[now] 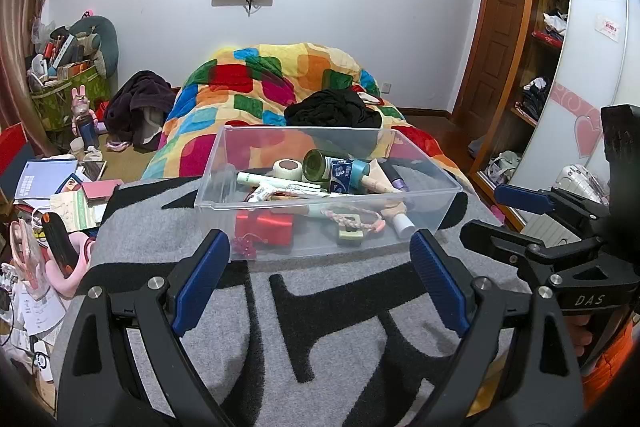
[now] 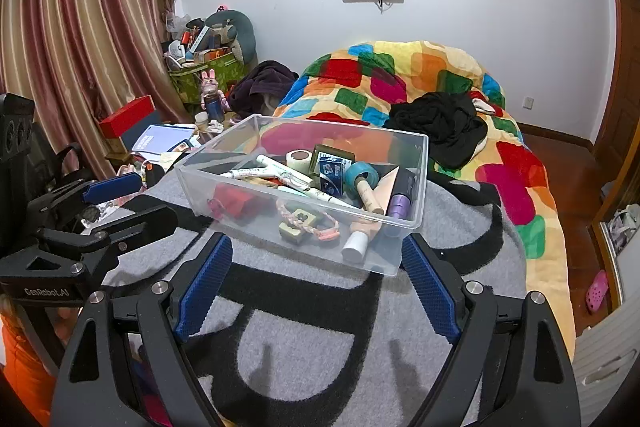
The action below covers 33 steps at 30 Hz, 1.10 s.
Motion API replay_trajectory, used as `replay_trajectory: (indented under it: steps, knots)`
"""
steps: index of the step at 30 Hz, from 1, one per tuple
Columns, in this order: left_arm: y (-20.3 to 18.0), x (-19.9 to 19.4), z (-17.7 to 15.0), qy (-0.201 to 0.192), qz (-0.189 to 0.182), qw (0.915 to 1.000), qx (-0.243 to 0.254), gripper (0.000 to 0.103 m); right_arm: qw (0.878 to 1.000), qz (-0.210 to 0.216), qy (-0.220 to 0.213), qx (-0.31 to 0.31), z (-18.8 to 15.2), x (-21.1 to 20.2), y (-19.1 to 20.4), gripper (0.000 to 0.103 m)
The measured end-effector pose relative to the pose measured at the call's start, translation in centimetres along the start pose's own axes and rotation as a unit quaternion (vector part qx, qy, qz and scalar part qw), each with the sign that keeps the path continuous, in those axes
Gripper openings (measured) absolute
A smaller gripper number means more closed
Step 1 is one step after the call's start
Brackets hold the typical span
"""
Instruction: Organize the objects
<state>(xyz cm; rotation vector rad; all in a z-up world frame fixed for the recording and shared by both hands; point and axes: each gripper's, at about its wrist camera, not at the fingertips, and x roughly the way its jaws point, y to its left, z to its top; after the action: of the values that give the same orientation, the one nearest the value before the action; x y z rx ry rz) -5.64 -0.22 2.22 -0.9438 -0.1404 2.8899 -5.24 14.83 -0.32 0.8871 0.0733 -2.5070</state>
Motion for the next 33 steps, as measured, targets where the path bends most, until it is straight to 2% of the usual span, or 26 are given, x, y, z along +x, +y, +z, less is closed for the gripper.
replay_trajectory:
  steps: [33]
  knots:
    - [-0.32,0.28,-0.09,0.012,-0.013,0.9998,0.001,0.093,1.000,0.001,0.005,0.001,-0.84,0.19,0.94,0.089]
